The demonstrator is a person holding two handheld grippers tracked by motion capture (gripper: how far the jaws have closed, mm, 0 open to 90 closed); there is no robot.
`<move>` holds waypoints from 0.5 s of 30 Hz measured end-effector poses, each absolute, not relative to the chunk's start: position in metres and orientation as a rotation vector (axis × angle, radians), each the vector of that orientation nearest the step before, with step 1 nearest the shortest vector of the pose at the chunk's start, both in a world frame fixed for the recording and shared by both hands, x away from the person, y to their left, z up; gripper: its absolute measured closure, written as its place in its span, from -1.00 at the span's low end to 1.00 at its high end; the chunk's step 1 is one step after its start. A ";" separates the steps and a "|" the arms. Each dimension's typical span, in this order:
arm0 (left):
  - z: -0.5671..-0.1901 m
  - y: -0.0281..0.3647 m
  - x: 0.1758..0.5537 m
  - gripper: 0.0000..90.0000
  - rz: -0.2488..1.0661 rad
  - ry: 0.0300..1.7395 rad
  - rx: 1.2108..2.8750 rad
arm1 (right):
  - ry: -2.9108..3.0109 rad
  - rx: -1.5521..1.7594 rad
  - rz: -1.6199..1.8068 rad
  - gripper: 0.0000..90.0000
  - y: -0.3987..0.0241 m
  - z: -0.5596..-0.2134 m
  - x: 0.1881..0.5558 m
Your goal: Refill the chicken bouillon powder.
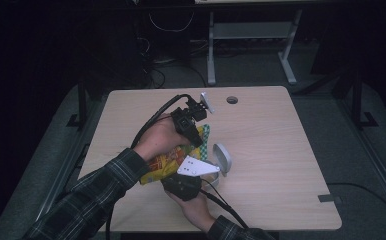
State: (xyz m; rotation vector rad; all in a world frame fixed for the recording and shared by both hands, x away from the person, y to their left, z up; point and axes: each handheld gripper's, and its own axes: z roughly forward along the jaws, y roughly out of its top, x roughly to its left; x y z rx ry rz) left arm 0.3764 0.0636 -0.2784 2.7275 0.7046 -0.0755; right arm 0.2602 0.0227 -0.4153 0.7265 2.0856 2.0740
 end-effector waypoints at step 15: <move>-0.279 0.063 0.376 1.00 -0.081 0.708 2.734 | 2.084 0.731 2.079 0.99 0.023 -0.415 0.260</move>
